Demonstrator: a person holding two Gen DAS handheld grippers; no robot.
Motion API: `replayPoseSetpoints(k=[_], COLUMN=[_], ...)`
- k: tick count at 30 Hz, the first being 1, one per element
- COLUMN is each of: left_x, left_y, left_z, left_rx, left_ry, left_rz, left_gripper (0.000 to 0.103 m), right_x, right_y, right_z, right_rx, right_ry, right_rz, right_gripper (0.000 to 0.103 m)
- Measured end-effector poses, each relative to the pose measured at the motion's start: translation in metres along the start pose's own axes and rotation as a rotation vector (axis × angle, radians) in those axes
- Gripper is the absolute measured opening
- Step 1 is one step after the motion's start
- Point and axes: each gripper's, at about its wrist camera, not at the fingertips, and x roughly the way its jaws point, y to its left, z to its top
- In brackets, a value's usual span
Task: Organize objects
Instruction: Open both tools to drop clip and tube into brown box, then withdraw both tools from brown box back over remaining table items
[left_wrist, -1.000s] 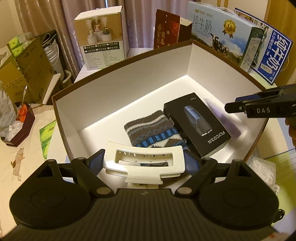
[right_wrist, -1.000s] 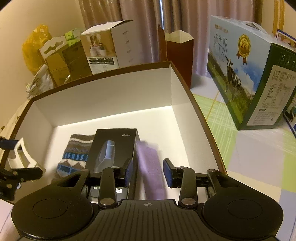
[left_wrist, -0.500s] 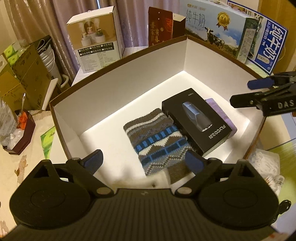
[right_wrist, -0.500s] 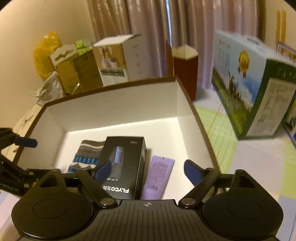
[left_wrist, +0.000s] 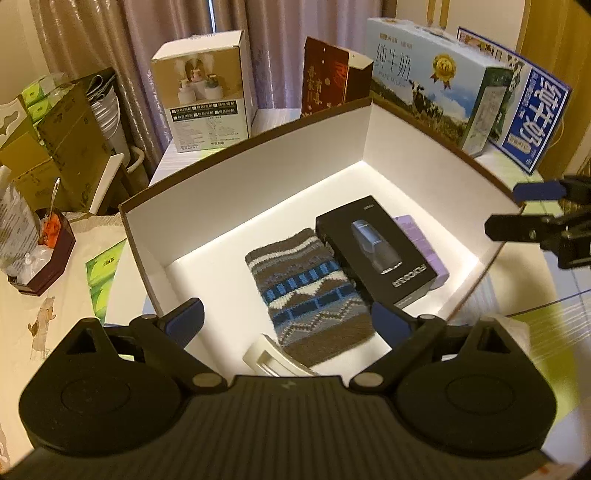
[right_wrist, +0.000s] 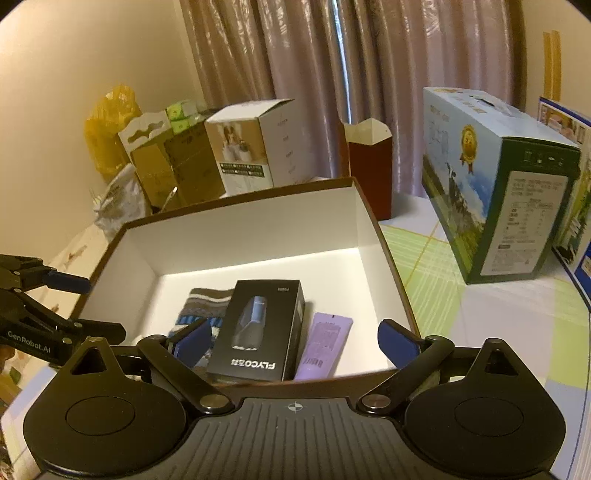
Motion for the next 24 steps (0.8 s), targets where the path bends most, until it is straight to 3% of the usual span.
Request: replayPoseSetpoints(k=[10, 24], left_x=[-0.049, -0.095], left_y=[-0.014, -0.041], left_z=[-0.012, -0.053], left_rx=[-0.073, -0.090], left_ry=[-0.055, -0.071], left_rz=[-0.018, -0.054], left_gripper=[0.096, 0.096], right_x=[-0.047, -0.100], right_y=[0.006, 0.017], right_z=[-0.017, -0.050], right_rx=[0.056, 0.146], right_ry=[-0.048, -0.077], right_rz=[0.014, 0.034], right_gripper=[0.095, 0.097])
